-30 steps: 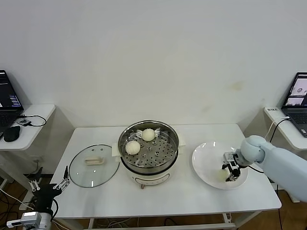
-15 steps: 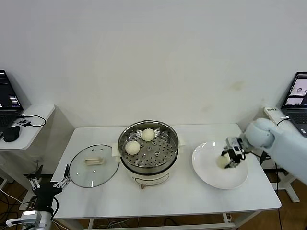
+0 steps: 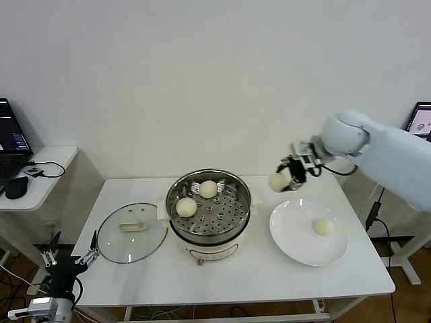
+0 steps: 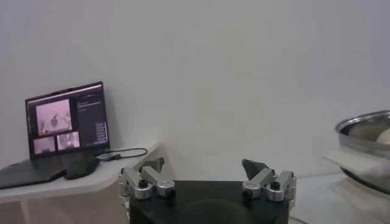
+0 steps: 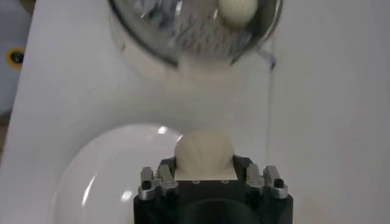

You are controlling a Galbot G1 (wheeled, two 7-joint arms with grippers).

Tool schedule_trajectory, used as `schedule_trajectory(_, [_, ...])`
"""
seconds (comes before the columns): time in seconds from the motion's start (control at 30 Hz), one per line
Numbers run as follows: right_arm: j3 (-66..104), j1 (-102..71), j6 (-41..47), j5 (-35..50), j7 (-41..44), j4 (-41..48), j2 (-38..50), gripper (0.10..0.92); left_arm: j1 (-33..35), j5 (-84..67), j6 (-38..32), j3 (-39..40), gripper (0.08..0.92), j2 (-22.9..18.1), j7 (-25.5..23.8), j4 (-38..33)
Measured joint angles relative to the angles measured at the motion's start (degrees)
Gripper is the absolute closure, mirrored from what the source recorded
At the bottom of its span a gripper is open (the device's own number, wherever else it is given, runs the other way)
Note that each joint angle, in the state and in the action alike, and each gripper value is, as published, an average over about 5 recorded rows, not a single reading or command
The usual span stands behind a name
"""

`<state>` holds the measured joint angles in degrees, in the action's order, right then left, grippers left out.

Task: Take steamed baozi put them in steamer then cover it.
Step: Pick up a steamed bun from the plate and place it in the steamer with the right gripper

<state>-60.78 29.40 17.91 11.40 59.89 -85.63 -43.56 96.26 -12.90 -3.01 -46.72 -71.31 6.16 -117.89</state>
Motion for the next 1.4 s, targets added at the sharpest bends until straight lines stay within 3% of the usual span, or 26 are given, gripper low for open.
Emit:
schedule_trajectory(0.3, [-4.5, 1.9, -2.3, 3.0, -3.0, 0.4, -9.1, 0.423, 0.2, 0.1, 0.0, -0.5, 0.177, -0.9, 0.0, -0.6])
schedule_trajectory(0.7, [-9.4, -0.9, -9.6, 0.1, -3.2, 3.5, -19.1, 0.423, 0.3, 0.2, 0.0, -0.9, 0.177, -1.7, 0.1, -0.6])
schedule_trajectory(1.4, [-13.8, -0.8, -21.2, -7.5, 1.2, 5.1, -25.3, 0.405, 0.1, -0.2, -0.6, -1.1, 0.177, -2.1, 0.3, 0.2])
